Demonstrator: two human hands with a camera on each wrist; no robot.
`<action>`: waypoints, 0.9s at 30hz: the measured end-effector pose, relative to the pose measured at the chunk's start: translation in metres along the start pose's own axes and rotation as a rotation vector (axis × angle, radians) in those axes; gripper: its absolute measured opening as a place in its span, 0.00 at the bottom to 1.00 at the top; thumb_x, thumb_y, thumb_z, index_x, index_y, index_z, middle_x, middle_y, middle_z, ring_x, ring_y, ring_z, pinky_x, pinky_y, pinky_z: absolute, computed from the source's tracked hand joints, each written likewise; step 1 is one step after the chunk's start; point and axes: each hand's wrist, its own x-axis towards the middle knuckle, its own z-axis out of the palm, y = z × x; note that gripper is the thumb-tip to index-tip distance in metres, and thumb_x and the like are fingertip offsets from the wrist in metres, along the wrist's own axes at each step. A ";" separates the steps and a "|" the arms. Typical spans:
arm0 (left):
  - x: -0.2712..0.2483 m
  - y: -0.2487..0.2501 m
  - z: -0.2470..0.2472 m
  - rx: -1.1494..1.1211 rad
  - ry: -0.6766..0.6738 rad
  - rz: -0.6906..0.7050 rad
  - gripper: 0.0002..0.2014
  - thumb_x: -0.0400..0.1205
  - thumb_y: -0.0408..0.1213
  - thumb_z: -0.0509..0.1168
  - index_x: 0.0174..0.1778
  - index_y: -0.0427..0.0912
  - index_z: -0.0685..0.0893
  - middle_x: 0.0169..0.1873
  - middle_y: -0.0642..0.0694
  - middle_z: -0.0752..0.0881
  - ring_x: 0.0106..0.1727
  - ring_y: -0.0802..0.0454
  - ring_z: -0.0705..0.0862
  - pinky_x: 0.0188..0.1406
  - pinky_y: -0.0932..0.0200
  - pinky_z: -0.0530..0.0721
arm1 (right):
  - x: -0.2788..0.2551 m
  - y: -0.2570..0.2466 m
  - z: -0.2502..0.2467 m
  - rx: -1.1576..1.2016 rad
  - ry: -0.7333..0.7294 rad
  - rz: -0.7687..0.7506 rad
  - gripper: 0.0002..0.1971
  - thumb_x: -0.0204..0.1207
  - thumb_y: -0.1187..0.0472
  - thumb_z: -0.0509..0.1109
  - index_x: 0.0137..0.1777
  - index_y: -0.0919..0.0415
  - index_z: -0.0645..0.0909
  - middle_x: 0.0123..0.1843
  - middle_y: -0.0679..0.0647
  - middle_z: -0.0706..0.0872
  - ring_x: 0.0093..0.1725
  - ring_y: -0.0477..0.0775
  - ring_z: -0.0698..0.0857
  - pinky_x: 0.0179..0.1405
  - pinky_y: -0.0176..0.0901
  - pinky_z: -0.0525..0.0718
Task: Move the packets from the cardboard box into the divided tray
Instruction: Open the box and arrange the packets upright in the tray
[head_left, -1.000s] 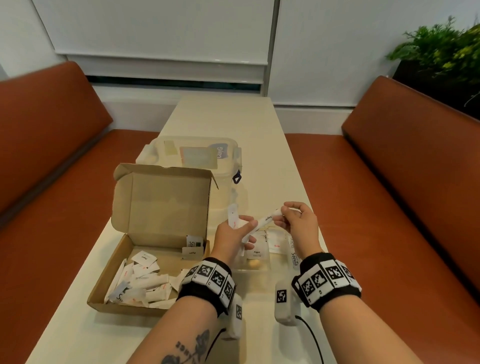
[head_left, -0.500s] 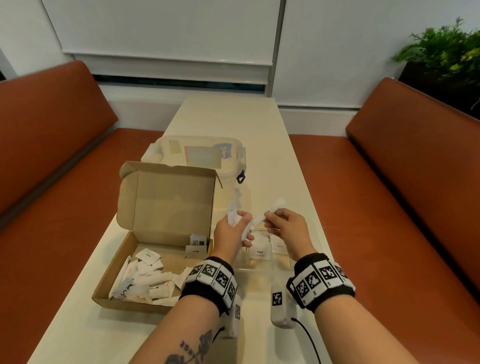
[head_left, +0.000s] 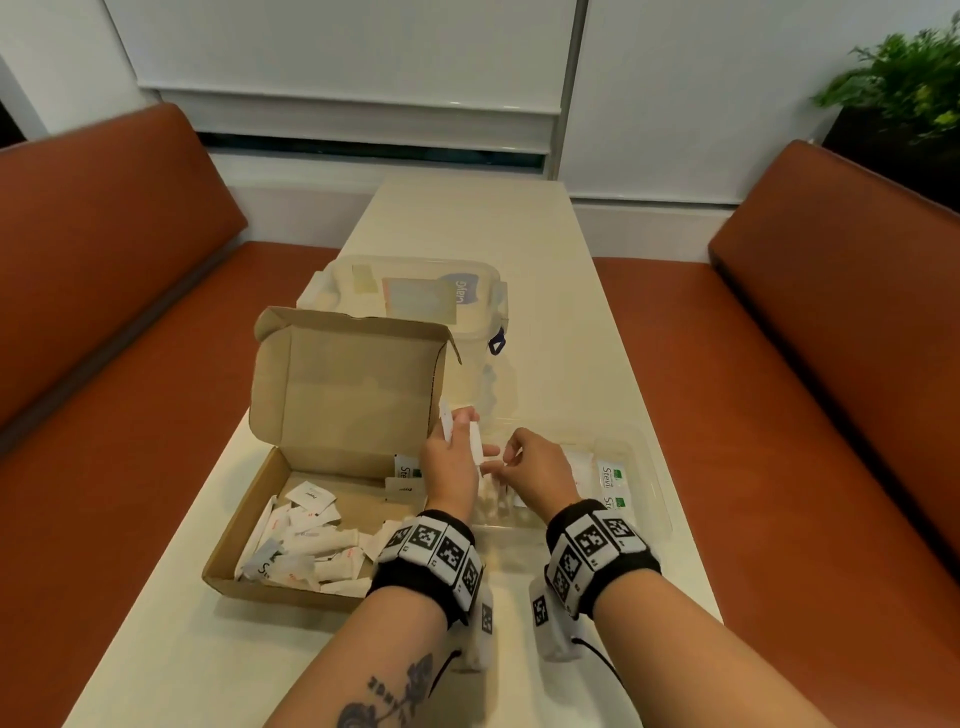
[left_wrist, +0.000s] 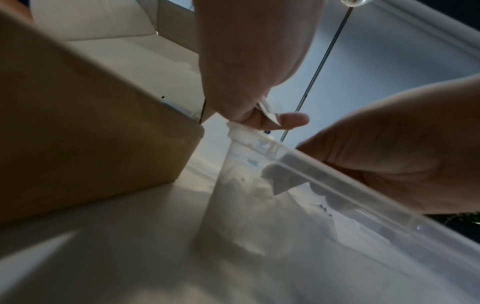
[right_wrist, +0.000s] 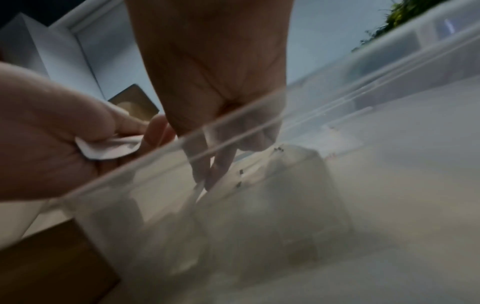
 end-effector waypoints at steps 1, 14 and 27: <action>0.000 0.000 -0.001 0.007 0.010 0.008 0.11 0.85 0.41 0.60 0.47 0.39 0.85 0.45 0.41 0.84 0.27 0.57 0.87 0.21 0.59 0.85 | -0.001 0.000 0.003 -0.038 0.003 -0.017 0.13 0.70 0.60 0.74 0.36 0.53 0.70 0.39 0.55 0.88 0.42 0.55 0.85 0.40 0.44 0.79; 0.004 -0.006 -0.002 0.010 0.023 0.010 0.10 0.84 0.40 0.62 0.39 0.45 0.84 0.39 0.46 0.85 0.27 0.53 0.88 0.20 0.60 0.84 | -0.008 0.008 0.007 -0.106 -0.026 -0.137 0.08 0.68 0.66 0.73 0.45 0.54 0.85 0.40 0.48 0.87 0.41 0.48 0.80 0.37 0.36 0.70; 0.001 0.001 0.003 0.080 -0.143 -0.097 0.09 0.83 0.46 0.62 0.46 0.52 0.88 0.44 0.43 0.90 0.49 0.40 0.89 0.54 0.41 0.86 | -0.017 -0.006 -0.015 0.454 0.123 -0.060 0.03 0.76 0.56 0.71 0.47 0.54 0.83 0.33 0.50 0.87 0.36 0.42 0.82 0.38 0.32 0.75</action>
